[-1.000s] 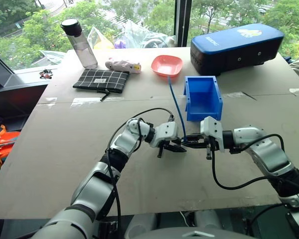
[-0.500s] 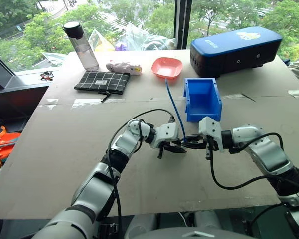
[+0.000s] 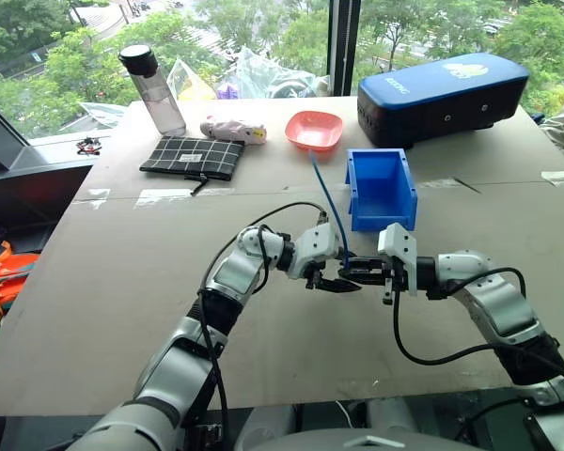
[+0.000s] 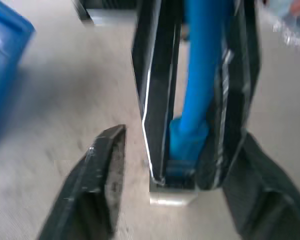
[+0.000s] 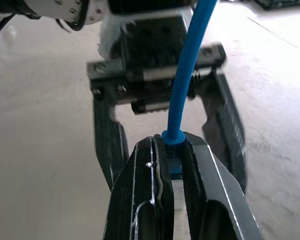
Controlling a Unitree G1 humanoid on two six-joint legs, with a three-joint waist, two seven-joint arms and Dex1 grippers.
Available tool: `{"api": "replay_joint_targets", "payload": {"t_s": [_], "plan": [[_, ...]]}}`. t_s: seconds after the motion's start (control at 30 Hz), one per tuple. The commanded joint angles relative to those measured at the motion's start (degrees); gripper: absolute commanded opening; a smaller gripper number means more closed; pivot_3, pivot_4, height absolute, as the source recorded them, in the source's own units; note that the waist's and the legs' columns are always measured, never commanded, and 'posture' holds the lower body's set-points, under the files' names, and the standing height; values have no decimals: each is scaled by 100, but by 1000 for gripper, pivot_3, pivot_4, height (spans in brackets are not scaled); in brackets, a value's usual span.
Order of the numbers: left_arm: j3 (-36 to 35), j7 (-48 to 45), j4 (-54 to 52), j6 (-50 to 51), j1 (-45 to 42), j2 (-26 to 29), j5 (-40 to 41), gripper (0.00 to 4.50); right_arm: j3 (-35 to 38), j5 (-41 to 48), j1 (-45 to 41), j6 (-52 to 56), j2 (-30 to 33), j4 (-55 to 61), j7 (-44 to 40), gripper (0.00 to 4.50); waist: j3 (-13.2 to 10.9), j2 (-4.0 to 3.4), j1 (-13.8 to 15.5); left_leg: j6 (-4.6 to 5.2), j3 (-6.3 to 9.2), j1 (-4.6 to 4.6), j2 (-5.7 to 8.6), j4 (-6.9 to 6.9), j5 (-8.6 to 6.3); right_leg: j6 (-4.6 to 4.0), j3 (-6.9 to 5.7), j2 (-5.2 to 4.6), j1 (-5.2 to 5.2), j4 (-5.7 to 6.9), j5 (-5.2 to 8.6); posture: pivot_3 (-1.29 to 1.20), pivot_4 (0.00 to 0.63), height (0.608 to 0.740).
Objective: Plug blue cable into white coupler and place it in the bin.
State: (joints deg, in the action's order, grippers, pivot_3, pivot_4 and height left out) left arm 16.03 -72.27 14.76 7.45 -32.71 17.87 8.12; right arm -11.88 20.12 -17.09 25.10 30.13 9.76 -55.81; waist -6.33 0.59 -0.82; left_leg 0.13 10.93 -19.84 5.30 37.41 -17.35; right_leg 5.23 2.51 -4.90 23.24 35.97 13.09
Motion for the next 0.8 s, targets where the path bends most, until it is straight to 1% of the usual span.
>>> {"api": "replay_joint_targets", "payload": {"t_s": [0.03,0.1,0.2,0.27,0.33,0.37,0.47,0.53,0.57,0.6,0.63,0.67,0.7,0.73,0.8], "plan": [[-513,448,-1590,1043,631,326,603,4468,1018,943,-89,942,55,909,523,0,-14,-22,-11,0,8,-1,2,-3,0,0,3,0,4,0,0,0,150,737],[-785,881,-2505,1624,1119,429,898,4468,1523,1469,-325,1584,131,1237,870,0,-20,-32,-18,0,20,-16,9,-13,0,-1,28,1,34,7,0,0,150,737],[-1117,1550,-3441,2252,1581,395,1268,4468,1851,1643,-922,2247,216,1082,1400,0,-27,-31,23,-1,31,-16,17,-15,0,-1,29,2,36,2,-1,0,150,737],[-1438,2031,-3882,2495,1789,315,1481,4468,1883,1518,-1704,2883,130,391,1947,0,-27,-29,58,-1,36,-16,22,-12,0,-2,22,-1,29,2,-1,0,150,737],[-1655,2305,-4178,2578,1969,325,1613,4468,1795,1411,-2365,3182,41,-320,2143,0,-30,-32,54,0,29,-15,24,-9,0,-4,28,-3,30,3,-2,0,150,737],[-1698,2385,-4266,2601,2030,351,1644,4468,1711,1342,-2585,3225,24,-612,2148,0,-30,-33,47,0,26,-15,28,-10,0,-4,32,-3,31,3,-3,0,150,737],[-1825,2584,-4503,2587,2245,462,1700,4468,1334,800,-3209,2902,-67,-1904,2161,0,-30,-33,47,-1,27,-15,28,-18,0,-5,28,-3,32,-4,-2,0,150,737],[-1887,2708,-4634,2543,2358,508,1755,4500,1244,522,-3548,2598,-138,-2727,2149,867,-31,-32,48,-1,24,-17,28,-27,0,-5,28,-7,35,-12,-2,0,150,737],[-1896,2758,-4684,2527,2397,528,1767,4500,1193,443,-3655,2514,-123,-2978,2046,1198,-31,-32,50,-1,21,-18,28,-27,0,-5,22,-10,37,-13,-2,0,150,737],[-1911,2807,-4728,2494,2437,540,1777,4500,1178,385,-3717,2441,-104,-3117,1986,1641,-32,-33,51,-1,19,-21,30,-26,0,-5,18,-15,38,-15,-2,0,150,737],[-1934,2879,-4789,2492,2477,530,1796,4500,1196,372,-3692,2415,-37,-3047,1940,2166,-32,-32,51,-1,18,-23,31,-26,0,-5,16,-18,40,-15,-2,0,150,737],[-1938,2942,-4843,2480,2517,539,1815,4500,1235,374,-3641,2388,22,-2934,1896,2536,-32,-33,50,-1,16,-28,32,-23,0,-5,15,-21,43,-17,-2,0,150,737],[-1942,2991,-4908,2475,2572,546,1833,4500,1339,447,-3499,2332,83,-2665,1827,2732,-35,-34,37,-1,16,-31,33,-21,0,-5,15,-23,44,-17,-2,0,150,737],[-1946,3042,-4967,2483,2626,557,1859,4500,1449,533,-3332,2283,140,-2374,1738,3079,-35,-34,41,-1,16,-33,33,-20,0,-5,15,-23,46,-17,-2,0,150,737],[-1983,3139,-5063,2535,2737,586,1939,4500,1686,757,-2935,2223,248,-1749,1557,4060,-35,-34,46,-1,24,-34,32,-21,0,-4,8,-22,45,-17,-2,0,150,737]]}}
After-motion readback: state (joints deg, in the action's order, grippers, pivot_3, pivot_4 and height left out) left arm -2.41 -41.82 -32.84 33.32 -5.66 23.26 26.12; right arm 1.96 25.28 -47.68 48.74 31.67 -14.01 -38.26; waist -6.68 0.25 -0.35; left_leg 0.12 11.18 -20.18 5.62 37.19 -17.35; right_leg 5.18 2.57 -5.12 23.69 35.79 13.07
